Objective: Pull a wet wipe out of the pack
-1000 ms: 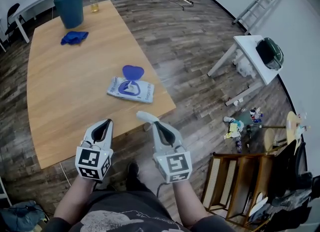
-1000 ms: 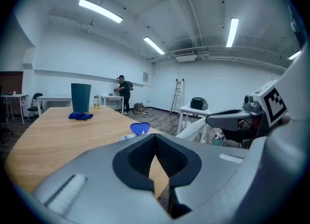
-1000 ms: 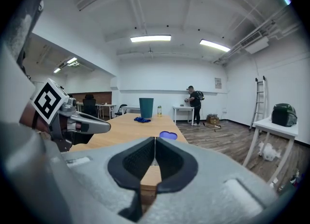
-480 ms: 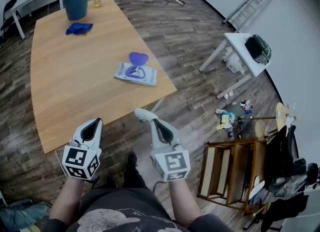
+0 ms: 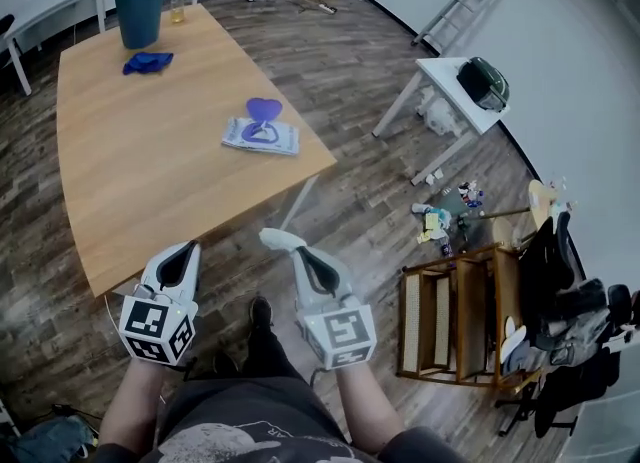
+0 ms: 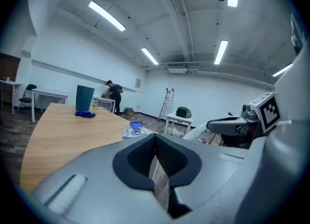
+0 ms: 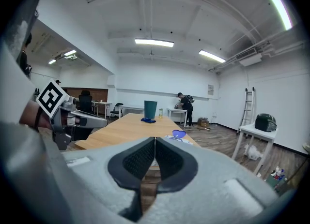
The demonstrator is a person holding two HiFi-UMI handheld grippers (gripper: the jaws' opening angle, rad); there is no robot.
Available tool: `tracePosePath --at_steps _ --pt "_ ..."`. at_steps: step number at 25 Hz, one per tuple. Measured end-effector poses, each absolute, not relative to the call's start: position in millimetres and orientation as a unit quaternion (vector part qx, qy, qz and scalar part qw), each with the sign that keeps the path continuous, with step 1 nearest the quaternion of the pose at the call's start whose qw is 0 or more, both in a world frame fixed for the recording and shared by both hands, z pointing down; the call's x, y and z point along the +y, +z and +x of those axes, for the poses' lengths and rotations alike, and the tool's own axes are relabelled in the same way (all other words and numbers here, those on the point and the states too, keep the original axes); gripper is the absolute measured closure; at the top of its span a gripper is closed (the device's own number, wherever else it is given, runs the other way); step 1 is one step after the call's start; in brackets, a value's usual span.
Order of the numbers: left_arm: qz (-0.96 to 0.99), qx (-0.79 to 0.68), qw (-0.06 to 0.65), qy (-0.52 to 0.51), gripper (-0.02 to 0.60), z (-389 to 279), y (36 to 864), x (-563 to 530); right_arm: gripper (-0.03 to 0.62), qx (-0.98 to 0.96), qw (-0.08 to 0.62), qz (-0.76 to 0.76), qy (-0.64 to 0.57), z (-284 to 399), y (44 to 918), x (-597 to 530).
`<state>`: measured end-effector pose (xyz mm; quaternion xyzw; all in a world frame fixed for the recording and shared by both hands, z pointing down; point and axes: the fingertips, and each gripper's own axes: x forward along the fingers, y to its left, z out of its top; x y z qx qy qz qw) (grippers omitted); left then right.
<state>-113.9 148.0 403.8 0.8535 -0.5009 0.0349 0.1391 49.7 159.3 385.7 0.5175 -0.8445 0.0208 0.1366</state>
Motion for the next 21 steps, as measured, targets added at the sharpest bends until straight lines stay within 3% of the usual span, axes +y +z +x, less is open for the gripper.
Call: tracePosePath --at_steps 21 --pt "0.863 -0.483 0.145 0.037 0.563 -114 403 184 0.597 -0.845 0.141 0.515 0.030 40 390 188"
